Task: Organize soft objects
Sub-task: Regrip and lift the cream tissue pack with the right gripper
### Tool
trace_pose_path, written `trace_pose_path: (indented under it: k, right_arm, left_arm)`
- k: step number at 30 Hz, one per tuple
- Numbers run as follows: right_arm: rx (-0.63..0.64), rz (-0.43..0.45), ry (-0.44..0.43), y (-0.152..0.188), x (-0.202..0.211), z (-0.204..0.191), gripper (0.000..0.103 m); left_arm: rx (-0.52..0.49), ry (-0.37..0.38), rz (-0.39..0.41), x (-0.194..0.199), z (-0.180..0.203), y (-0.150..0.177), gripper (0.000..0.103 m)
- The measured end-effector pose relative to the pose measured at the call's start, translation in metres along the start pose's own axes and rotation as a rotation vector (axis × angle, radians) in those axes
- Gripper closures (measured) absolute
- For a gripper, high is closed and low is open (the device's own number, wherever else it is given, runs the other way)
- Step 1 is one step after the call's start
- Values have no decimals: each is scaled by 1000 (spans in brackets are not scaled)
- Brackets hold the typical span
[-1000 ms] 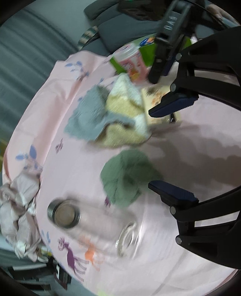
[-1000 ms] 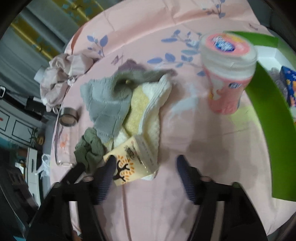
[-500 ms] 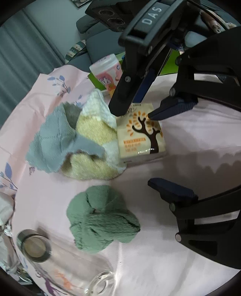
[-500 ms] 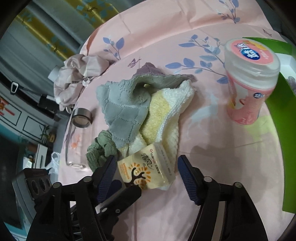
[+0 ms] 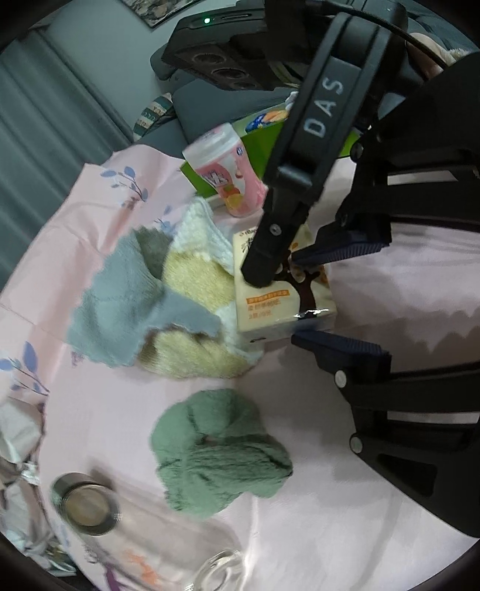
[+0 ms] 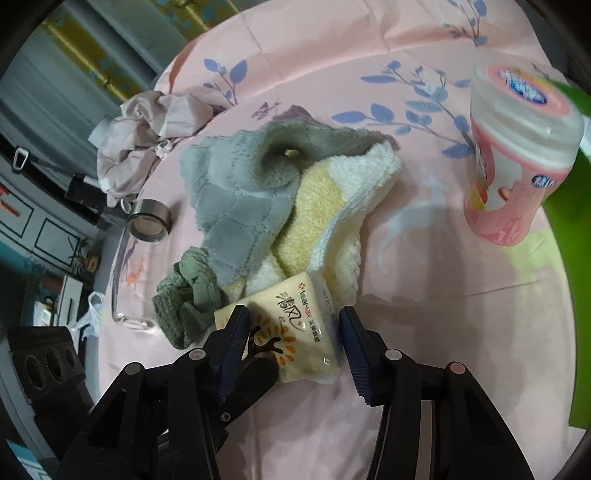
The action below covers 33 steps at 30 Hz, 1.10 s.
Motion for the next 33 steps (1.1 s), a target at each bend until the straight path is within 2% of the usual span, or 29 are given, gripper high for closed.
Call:
trace_pose_path:
  k: [17, 33]
  right_arm:
    - [141, 240, -18, 9, 59, -32, 50]
    - [221, 392, -35, 19, 95, -52, 50]
  left_arm:
    - [-104, 47, 234, 39, 19, -10, 70]
    - [-162, 87, 394, 69, 32, -8, 70]
Point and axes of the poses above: each gripper's, at about its wrist camera, not at the fingertips, and x roughly against the way its jaws point, z to its right, y to its underside, the point moved 2 cm from there along -x, roughly the way its jaws point, and after that the axes turned 10 degrees about -x, right-handed, at the moved point
